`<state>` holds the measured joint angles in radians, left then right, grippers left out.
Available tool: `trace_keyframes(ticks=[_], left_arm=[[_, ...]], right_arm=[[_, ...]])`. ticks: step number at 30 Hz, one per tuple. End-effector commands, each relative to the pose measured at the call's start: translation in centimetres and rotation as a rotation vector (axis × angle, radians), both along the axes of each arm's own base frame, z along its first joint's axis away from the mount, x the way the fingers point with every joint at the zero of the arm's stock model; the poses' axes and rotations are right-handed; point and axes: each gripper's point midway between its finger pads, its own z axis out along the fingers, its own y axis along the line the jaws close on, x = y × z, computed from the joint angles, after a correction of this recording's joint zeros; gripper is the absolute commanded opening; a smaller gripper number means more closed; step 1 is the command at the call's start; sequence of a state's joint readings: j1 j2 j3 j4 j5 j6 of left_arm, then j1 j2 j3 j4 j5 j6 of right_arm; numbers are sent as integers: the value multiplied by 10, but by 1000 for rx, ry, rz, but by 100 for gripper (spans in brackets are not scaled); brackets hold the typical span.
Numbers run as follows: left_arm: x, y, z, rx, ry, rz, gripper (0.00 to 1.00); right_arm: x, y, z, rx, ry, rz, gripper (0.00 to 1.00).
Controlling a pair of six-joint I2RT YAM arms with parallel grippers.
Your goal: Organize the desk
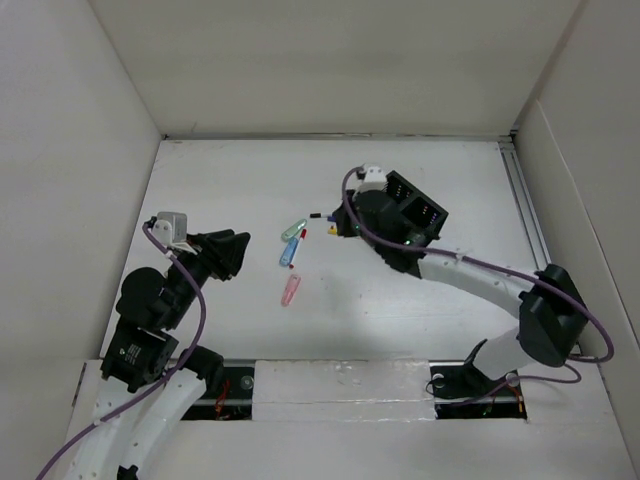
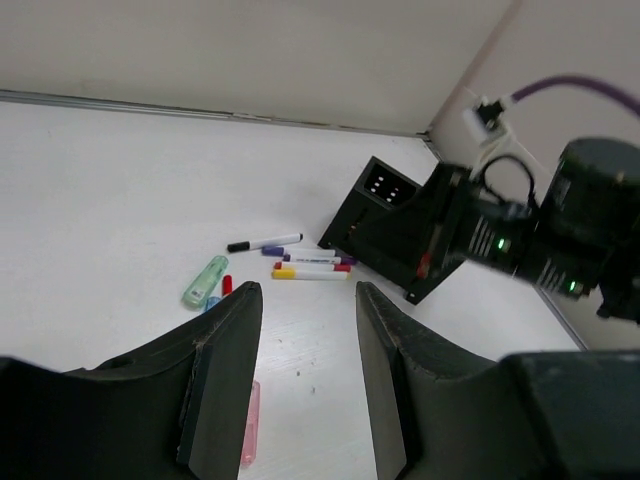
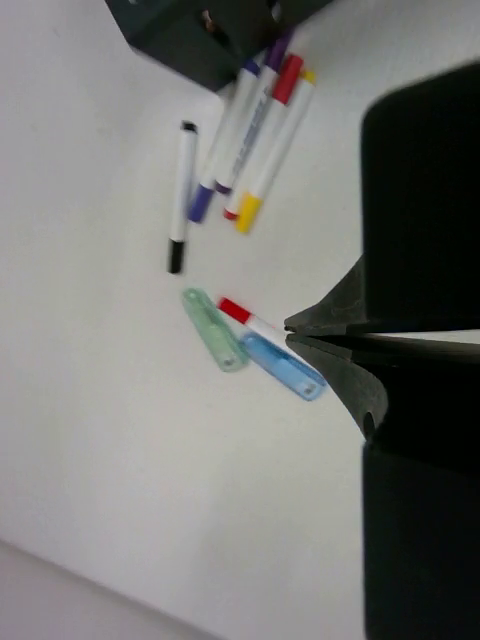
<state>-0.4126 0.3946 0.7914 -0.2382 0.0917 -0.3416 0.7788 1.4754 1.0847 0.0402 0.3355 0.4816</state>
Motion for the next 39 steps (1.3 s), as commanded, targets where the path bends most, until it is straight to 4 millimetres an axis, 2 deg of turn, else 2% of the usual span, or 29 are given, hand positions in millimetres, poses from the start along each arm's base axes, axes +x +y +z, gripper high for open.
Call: trace_keyframes(ticks=[1,2,3,4,5,6,8,9,10,11,19,20,27,31,35,36,37,38,39], left_arm=[[1,14,10,-50,-29,81,39],[3,22,11,-64,-29,126,39],[2,25,13,-71,-33,140,39],[2,26,13,-75,-35,146,40],[1,28,14,-80,-36,155,40],[0,28,15,-82,-42,153,41],[-1,27,16,-85,-47,145,42],[-1,27,15,-82,-47,144,43],[0,26,16,-80,-47,141,43],[-1,26,16,-80,-47,139,44],[-1,23,15,-73,-50,120,44],[-2,23,15,-75,-51,120,45],[-3,23,17,-75,-57,117,45],[-2,22,16,-74,-56,117,45],[-3,23,17,-77,-61,115,45],[-4,23,18,-78,-63,117,45],[-4,23,18,-78,-63,117,45],[-4,23,18,-78,-63,115,45],[-3,22,16,-76,-59,115,45]], right_arm=[[-50,62,-39,-16,61,132,10],[-60,74,-42,-21,74,150,21],[-70,87,-59,-52,103,174,41],[-81,93,-70,-83,129,178,50],[-100,109,-73,-95,123,203,58],[-106,117,-88,-143,141,205,66],[-112,120,-103,-195,156,164,68],[-113,127,-102,-200,156,157,68],[-116,127,-122,-239,185,143,67],[-113,126,-127,-251,187,119,67],[-104,139,-151,-292,205,79,60],[-100,136,-160,-319,201,49,59],[-91,135,-177,-346,194,-10,51],[-92,119,-182,-356,199,-64,51],[-96,108,-182,-338,198,-78,32],[-96,107,-174,-306,187,-77,18],[-98,102,-180,-322,192,-78,17],[-97,102,-164,-289,176,-77,14],[-97,101,-159,-276,168,-75,10]])
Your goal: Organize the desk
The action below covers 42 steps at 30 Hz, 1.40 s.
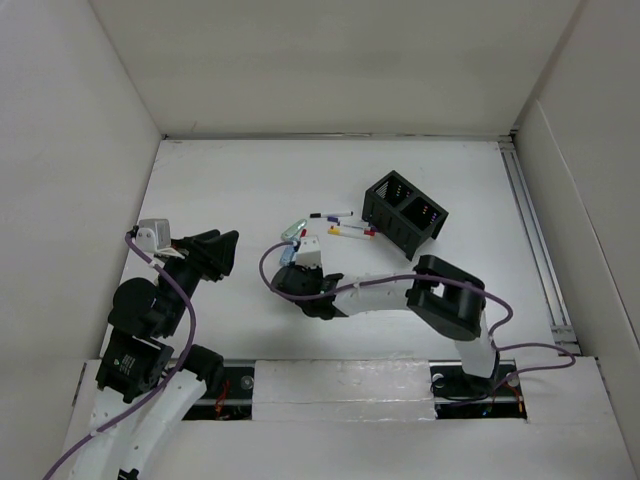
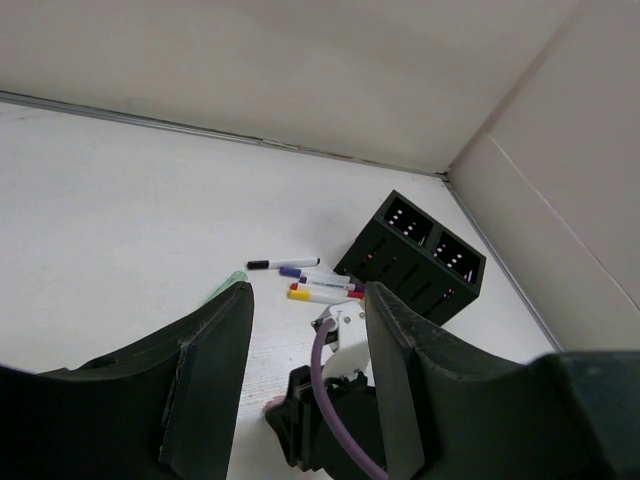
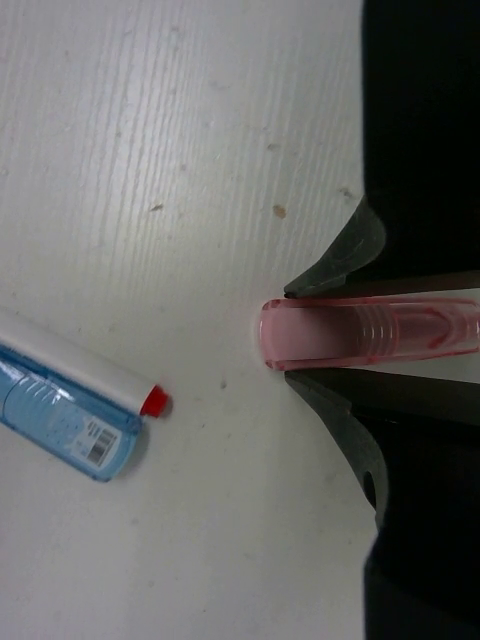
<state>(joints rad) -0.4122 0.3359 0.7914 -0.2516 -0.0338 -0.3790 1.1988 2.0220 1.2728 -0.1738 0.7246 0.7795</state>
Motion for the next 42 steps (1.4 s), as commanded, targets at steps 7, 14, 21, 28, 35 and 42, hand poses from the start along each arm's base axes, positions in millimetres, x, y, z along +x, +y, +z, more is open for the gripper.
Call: trace_keyframes(ticks=[7,14,21,28,35,42], left_arm=[[-2,-1,8,-18,-39,-10,45],[-2,-4,8,-14,-41,-25,45],[-1,-4,8,-12,-41,-26,45],[0,-5,6,-9,-34,-26,45],[0,-5,6,-8,-36,-26,45],[1,-5,5,-8,-32,-26,45]], right_arm=[[31,-43,115,179,-147,-62,2],[113,-138,186,281,-221,-167,4],[194,-212,199,267,-237,-294,5],[237,-241,181,232,-187,-345,6],[232,-249,174,242,-191,-370,40],[205,-230,219,279,-275,-320,48]])
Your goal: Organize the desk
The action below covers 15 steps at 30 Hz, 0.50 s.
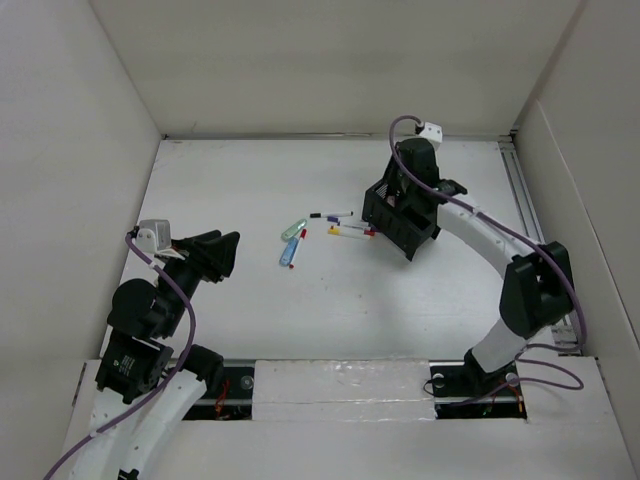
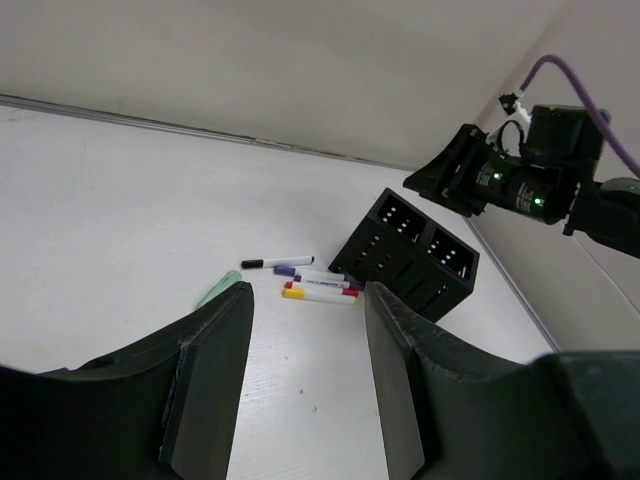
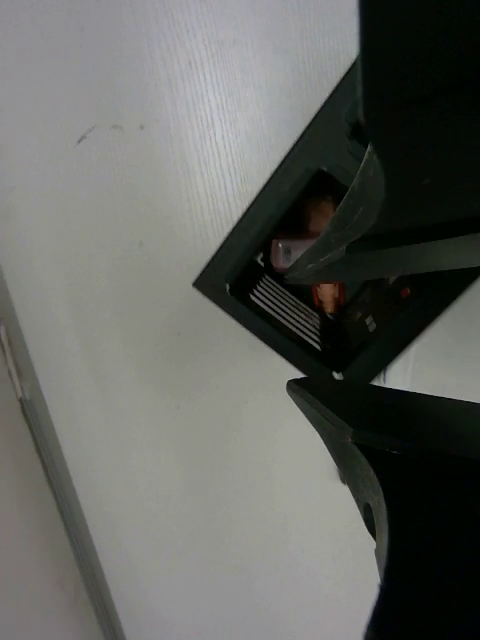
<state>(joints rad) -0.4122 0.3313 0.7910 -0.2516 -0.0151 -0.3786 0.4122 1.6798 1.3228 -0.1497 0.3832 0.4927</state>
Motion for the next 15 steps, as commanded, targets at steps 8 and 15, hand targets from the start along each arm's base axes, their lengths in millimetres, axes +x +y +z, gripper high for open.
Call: trace_keyframes(ticks=[8,15], left_arm=[[0,1,8,-20,-36,6,44],[0,5,8,-25,-37,25,44]], right_arm=[[-91,139,37,129,-178,341,0],[-149,236,-26,54,-102,486,5]])
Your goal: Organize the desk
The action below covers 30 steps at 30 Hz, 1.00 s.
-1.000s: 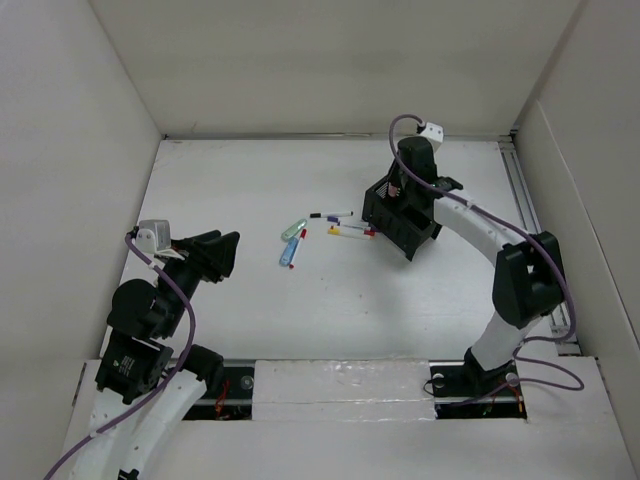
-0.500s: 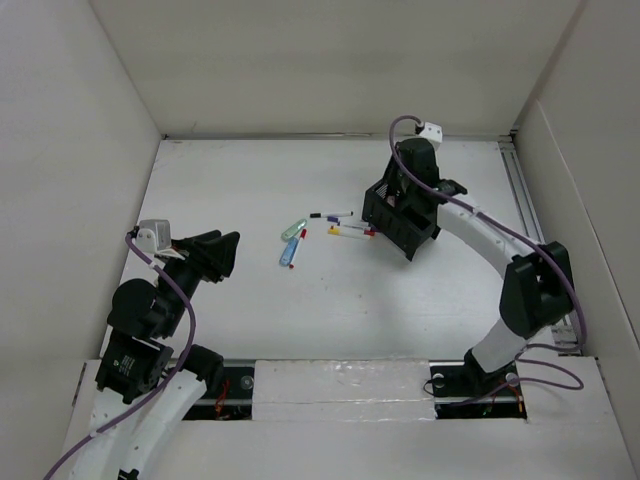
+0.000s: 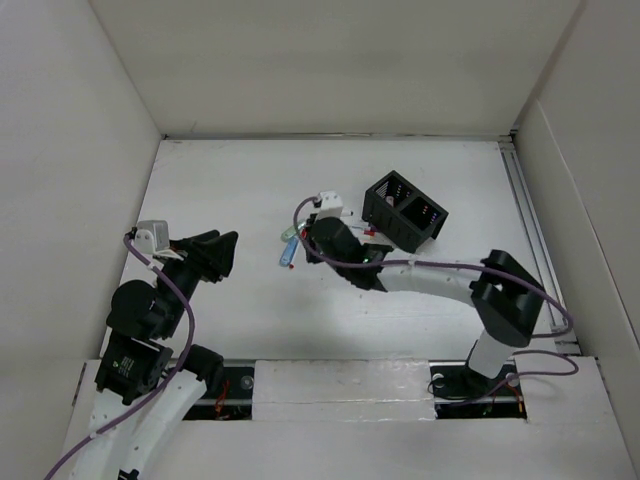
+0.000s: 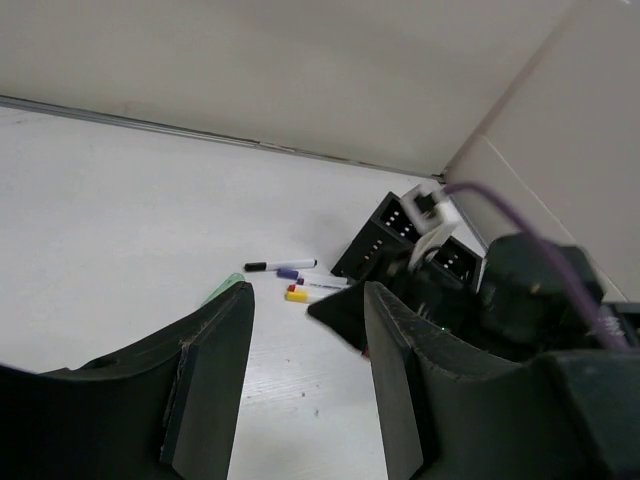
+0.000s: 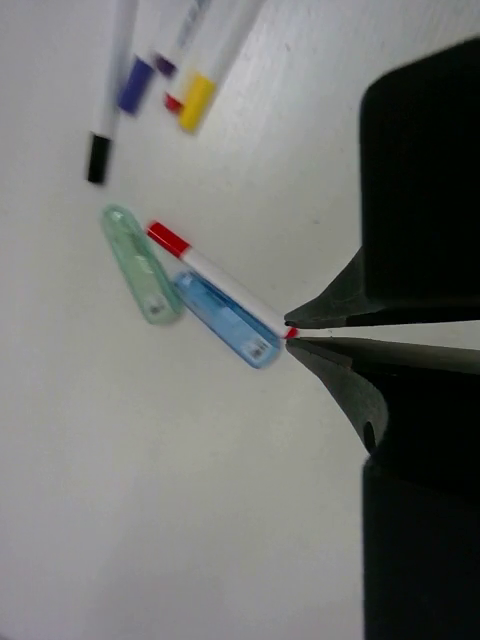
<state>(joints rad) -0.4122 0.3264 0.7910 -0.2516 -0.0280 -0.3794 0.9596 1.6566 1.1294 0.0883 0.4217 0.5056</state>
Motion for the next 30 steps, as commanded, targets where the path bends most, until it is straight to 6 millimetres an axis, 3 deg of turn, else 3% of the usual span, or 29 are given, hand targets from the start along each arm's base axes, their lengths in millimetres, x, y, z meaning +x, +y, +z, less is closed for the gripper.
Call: trace_keyframes(ticks=[1,4,10,20,30], left_arm=[[-1,3,8,-24,-35,12,44],[-2,4,9,-27,-37,17,44],[-1,3,8,-26,-38,12,44],[-2,2,9,-25,-42,8,44],[-2,1,9,-26,-41,1,44]], right_arm=[[-2,28,-4,9,-32,-19,16],[-8,55,-23,-30,-2,26,29],[7,74,-52,-101,26,9,41],[23,75,-100,-235,80,-88,42],[27,69,-117,-271,104,-112,42]])
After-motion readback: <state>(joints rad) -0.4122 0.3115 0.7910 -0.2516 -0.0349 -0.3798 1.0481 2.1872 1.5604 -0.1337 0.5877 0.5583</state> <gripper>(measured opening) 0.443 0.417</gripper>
